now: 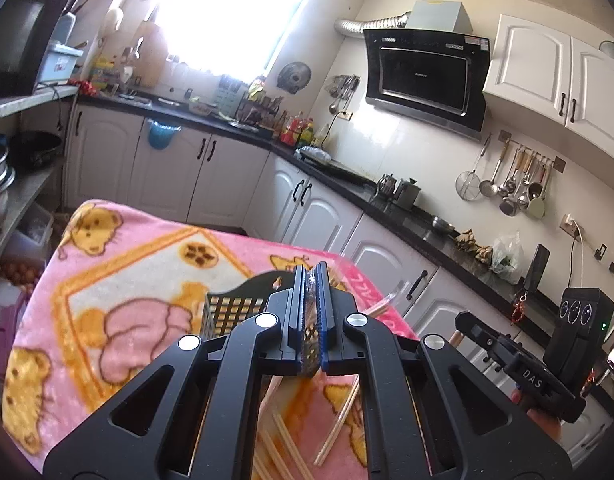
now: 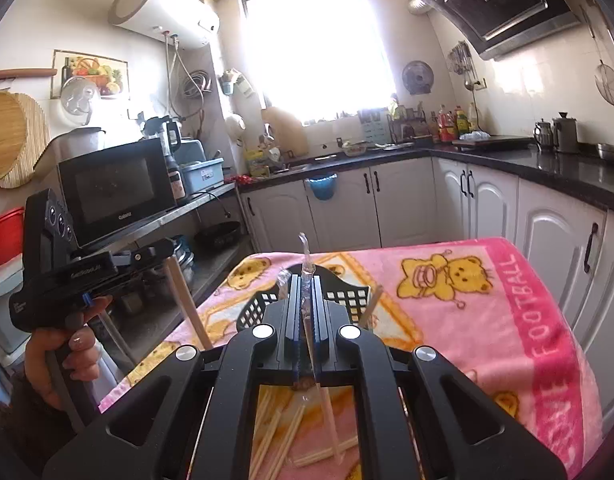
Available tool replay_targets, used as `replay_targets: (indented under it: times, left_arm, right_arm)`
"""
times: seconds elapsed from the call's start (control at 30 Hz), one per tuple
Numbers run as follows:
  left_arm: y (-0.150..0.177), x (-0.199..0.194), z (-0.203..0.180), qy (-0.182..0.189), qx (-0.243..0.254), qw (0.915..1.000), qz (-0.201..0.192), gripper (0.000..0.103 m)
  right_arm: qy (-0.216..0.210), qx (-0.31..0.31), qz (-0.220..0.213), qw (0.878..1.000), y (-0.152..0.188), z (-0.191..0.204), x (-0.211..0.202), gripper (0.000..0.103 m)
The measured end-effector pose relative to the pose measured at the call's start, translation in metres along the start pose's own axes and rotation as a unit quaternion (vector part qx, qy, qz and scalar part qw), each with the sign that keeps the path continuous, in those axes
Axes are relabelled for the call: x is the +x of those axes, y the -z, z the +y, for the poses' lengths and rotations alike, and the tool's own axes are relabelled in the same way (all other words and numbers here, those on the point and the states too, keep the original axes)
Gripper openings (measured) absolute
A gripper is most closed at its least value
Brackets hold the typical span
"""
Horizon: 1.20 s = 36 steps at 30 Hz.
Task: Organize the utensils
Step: 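Lift both held chopsticks and carry them above the green caddy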
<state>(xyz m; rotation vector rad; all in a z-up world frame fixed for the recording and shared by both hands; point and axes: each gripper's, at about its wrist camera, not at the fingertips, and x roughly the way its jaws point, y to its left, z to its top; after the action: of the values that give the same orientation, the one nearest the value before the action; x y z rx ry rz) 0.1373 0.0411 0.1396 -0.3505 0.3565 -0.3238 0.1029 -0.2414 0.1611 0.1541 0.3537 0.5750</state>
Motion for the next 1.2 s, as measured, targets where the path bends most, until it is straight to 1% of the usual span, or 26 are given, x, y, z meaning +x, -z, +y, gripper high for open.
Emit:
replay_targets:
  times: [0.23,0.43,0.8,1.03,1.2]
  left_arm:
    - [-0.020,0.000,-0.008,0.008,0.013,0.9997,-0.021,0.003]
    - [-0.036,0.005,-0.008,0.007,0.019,0.9994,-0.029,0.003]
    - [-0.064,0.012,-0.010,0.000,0.027,0.9983,-0.052,0.003]
    - [-0.084,0.018,-0.003,-0.009,0.013,0.9970,-0.075,0.003]
    - [-0.090,0.028,0.005,-0.015,-0.002,0.9965,-0.082,0.003]
  right_arm:
    - [-0.009,-0.018,-0.017,1.000,-0.018,0.009,0.000,0.005]
    - [-0.014,-0.031,-0.032,0.999,-0.034,0.016,0.005,0.005]
    - [-0.005,-0.045,-0.062,0.997,-0.069,0.015,0.014,0.005]
    - [0.001,-0.060,-0.089,0.994,-0.091,0.016,0.022,0.005]
    - [0.003,-0.067,-0.104,0.992,-0.106,0.015,0.034,0.005]
